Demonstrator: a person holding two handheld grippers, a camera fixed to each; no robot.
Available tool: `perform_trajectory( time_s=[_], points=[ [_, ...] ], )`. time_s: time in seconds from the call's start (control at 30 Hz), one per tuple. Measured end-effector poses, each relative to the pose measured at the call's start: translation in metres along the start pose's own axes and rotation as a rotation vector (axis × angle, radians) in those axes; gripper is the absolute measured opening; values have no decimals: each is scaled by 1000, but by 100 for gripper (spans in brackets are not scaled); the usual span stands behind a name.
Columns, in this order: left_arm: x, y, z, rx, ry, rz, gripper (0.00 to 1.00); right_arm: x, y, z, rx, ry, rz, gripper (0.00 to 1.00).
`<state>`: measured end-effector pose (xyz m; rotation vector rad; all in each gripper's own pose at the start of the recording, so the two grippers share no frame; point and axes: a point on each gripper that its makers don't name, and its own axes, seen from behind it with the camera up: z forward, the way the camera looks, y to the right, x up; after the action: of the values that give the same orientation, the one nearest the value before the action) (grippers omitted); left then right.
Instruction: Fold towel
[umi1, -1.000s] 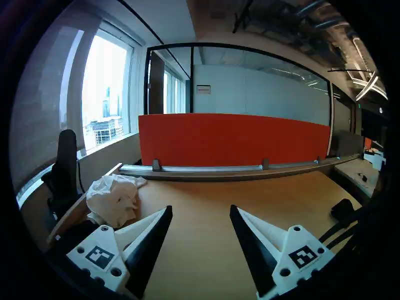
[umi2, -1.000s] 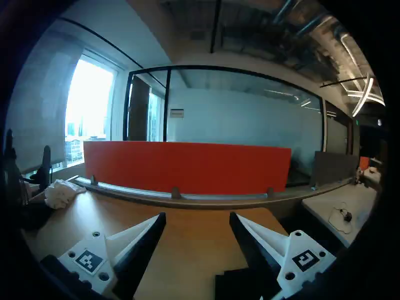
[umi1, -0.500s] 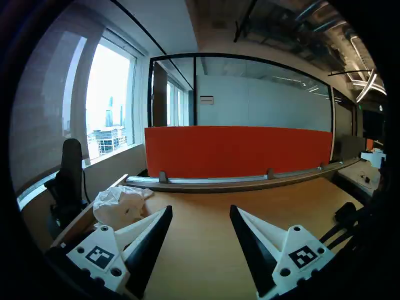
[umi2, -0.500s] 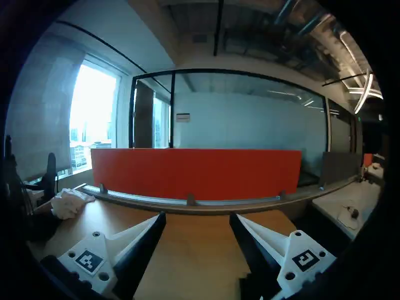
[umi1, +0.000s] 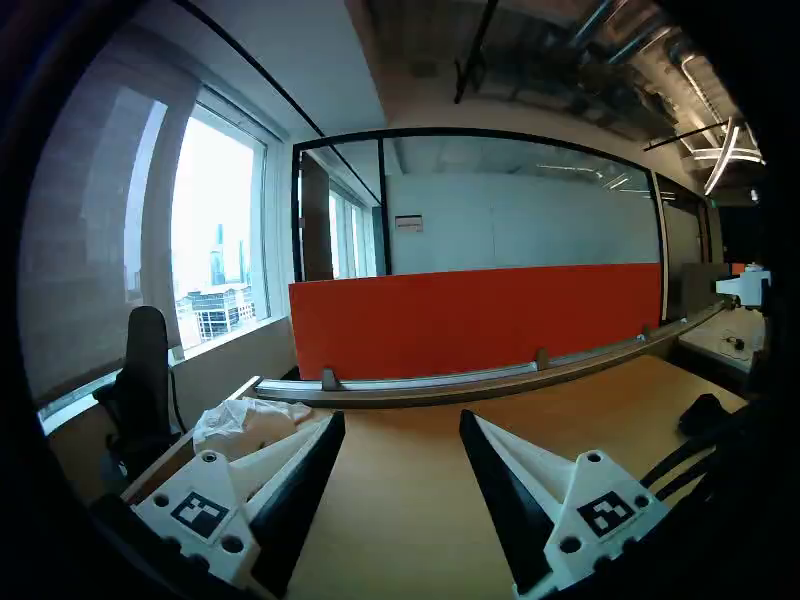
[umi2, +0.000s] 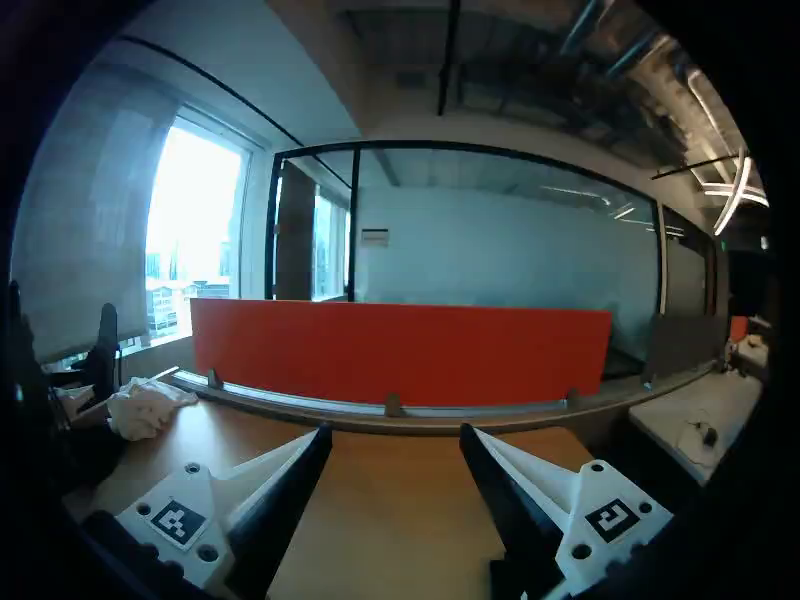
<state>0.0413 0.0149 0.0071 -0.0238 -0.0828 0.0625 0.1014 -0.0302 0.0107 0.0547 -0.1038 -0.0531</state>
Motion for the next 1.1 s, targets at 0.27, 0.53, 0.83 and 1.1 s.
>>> perform_trajectory(
  time_s=[0.27, 0.53, 0.83, 1.1],
  points=[
    [-19, 3, -4, 5, 49, 17, 84, -4, -12, -4, 13, -1, -1, 99],
    [-47, 0, -5, 14, 101, 19, 84, -17, -12, -6, -3, 4, 48, 99],
    [-87, -1, -2, 25, 131, -30, 84, -36, -4, -4, -32, 10, 74, 99],
    [-117, -3, 1, 32, 152, -58, 84, -58, -5, -2, -41, 9, 77, 99]
  ],
)
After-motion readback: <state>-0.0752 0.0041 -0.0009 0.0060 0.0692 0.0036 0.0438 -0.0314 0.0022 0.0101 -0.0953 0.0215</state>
